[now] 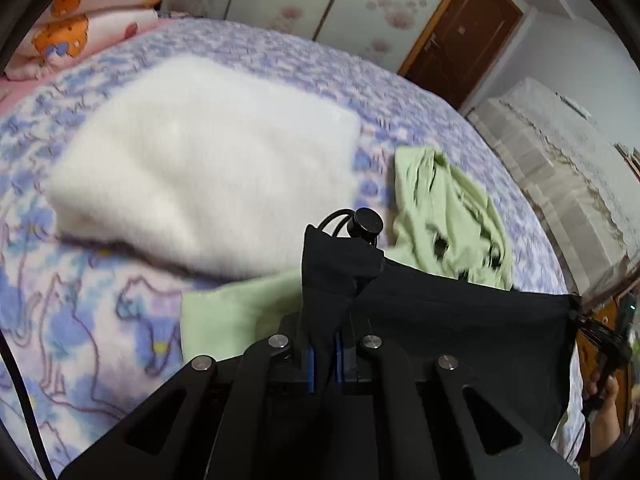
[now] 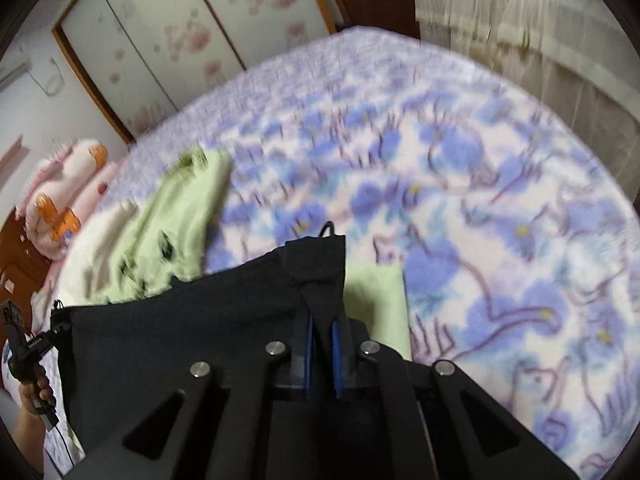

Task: Fold large clothes
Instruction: 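Lay the hem down near the collar and open both grippers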

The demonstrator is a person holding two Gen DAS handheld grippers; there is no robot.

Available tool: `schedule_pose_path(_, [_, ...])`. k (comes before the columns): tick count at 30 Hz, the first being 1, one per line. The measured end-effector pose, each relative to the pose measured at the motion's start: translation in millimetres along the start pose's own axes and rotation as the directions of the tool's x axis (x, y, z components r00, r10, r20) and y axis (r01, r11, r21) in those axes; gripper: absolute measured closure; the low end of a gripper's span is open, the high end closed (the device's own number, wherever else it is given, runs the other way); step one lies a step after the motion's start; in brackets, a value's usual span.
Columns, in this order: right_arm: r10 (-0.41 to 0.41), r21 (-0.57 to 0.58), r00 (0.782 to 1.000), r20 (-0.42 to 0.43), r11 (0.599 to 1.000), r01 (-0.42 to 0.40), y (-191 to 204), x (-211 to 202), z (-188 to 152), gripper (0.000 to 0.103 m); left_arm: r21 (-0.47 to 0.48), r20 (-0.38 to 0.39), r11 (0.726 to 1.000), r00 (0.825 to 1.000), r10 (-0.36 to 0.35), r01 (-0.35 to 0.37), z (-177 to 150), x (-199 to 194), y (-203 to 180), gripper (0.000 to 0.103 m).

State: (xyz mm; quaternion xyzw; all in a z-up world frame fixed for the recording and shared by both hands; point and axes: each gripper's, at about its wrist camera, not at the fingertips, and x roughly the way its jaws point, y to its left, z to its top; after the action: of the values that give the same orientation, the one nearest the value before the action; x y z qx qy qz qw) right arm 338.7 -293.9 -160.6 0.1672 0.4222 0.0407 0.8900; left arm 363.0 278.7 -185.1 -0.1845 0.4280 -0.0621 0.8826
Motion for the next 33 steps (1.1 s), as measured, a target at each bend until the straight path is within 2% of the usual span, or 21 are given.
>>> schedule_pose_path(2, [-0.001,0.013,1.000,0.024,1.000,0.000,2.7,-6.1,8.6,0.096,0.011,0.013,0.999,0.999,0.037,-0.037,6.8,0.8,-5.6,0.098])
schedule_pose_path(4, [-0.033,0.011,0.999,0.001,0.999,0.033,8.0,5.0,14.4,0.096,0.009,-0.023,0.996,0.996,0.085,-0.085,7.9,11.2,-3.0,0.098])
schedule_pose_path(6, [-0.099,0.013,0.991,-0.085,0.995,0.100,8.6,37.5,13.0,0.096,-0.001,-0.072,0.991,0.989,0.133,-0.133,4.1,30.5,1.4,0.098])
schedule_pose_path(8, [-0.165,0.007,0.971,-0.171,0.986,0.169,3.4,69.7,2.5,0.094,-0.014,-0.098,0.987,0.983,0.156,-0.158,-3.4,44.1,12.5,0.096])
schedule_pose_path(10, [-0.171,0.039,0.962,-0.211,0.982,0.183,-4.3,84.2,-6.3,0.089,-0.026,-0.103,0.984,0.979,0.173,-0.177,-8.1,50.2,15.2,0.090])
schedule_pose_path(12, [-0.149,0.080,0.969,-0.198,0.983,0.167,-8.0,78.8,-6.0,0.086,-0.026,-0.086,0.979,0.976,0.201,-0.204,-9.2,44.5,16.2,0.077])
schedule_pose_path(13, [-0.143,0.096,0.971,-0.194,0.982,0.164,-8.6,72.7,-4.6,0.084,-0.024,-0.079,0.975,0.973,0.216,-0.219,-9.9,39.9,16.7,0.065])
schedule_pose_path(14, [-0.144,0.100,0.972,-0.184,0.981,0.164,-7.7,66.3,-3.5,0.082,-0.025,-0.067,0.972,0.970,0.232,-0.234,-9.9,32.0,17.8,0.058])
schedule_pose_path(15, [-0.154,0.091,0.975,-0.157,0.981,0.170,-5.4,55.7,-1.8,0.082,-0.026,-0.050,0.967,0.966,0.253,-0.255,-10.0,24.1,18.8,0.057])
schedule_pose_path(18, [-0.163,0.037,0.985,-0.052,0.986,0.165,8.7,26.0,-0.6,0.070,-0.011,0.025,0.945,0.944,0.328,-0.328,-14.2,-3.2,12.7,0.057])
schedule_pose_path(21, [-0.109,-0.016,0.994,0.015,0.994,0.109,34.2,8.8,-7.2,0.068,0.029,0.096,0.948,0.945,0.314,-0.318,-27.3,-24.7,-11.1,0.057])
schedule_pose_path(23, [-0.087,-0.071,0.996,0.002,0.994,0.087,61.1,9.5,-19.5,0.067,0.060,0.097,0.957,0.956,0.278,-0.284,-40.1,-27.3,-31.5,0.057])
schedule_pose_path(25, [-0.080,-0.143,0.995,-0.056,0.987,0.071,90.4,19.7,-33.3,0.067,0.068,0.056,0.972,0.974,0.222,-0.225,-55.5,-21.1,-51.0,0.057])
schedule_pose_path(27, [-0.068,-0.186,0.992,-0.103,0.981,0.047,114.1,29.3,-51.7,0.067,0.070,-0.030,0.985,0.986,0.161,-0.159,-68.3,-10.1,-66.8,0.057])
schedule_pose_path(29, [-0.069,-0.218,0.991,-0.119,0.975,0.042,131.8,36.2,-68.8,0.067,0.078,-0.069,0.985,0.984,0.161,-0.156,-79.9,3.2,-79.5,0.057])
schedule_pose_path(33, [-0.153,-0.269,0.980,-0.125,0.956,0.115,139.5,56.7,-91.4,0.067,0.112,-0.077,0.967,0.968,0.238,-0.228,-95.7,24.9,-83.9,0.057])
